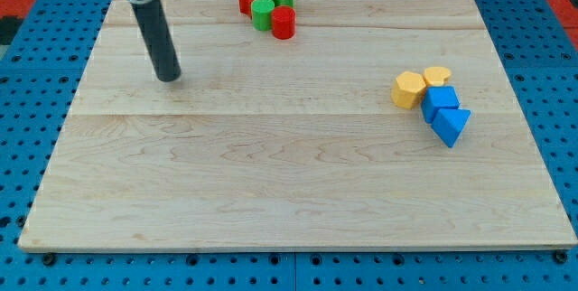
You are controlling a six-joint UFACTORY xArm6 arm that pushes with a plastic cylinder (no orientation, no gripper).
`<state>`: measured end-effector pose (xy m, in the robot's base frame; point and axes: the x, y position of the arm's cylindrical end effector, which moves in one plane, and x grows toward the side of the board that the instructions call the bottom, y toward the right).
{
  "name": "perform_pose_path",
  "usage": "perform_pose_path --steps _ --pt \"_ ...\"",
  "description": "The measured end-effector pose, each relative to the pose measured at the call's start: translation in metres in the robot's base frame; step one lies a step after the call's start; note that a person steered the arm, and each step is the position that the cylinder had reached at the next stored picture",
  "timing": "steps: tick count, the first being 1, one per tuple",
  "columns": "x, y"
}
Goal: Push the red star parallel to the left of the yellow hexagon
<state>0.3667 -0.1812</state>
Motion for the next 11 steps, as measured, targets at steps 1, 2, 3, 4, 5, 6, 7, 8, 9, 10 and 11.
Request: perform_pose_path --steps 1,2,3,4,5,6,7,8,9,10,11 --pt "-0.037 -0.032" --pt "-0.08 -0.034" --pt "-0.119 -0.026" --pt "-0.139 0.015" --pt "-0.145 0.054" --pt "-0.145 0.078" --pt "-0.156 0.071" --pt "-0.167 0.079" --pt "-0.16 0.141" --pt "-0.119 0.201" --pt "-0.067 0.24"
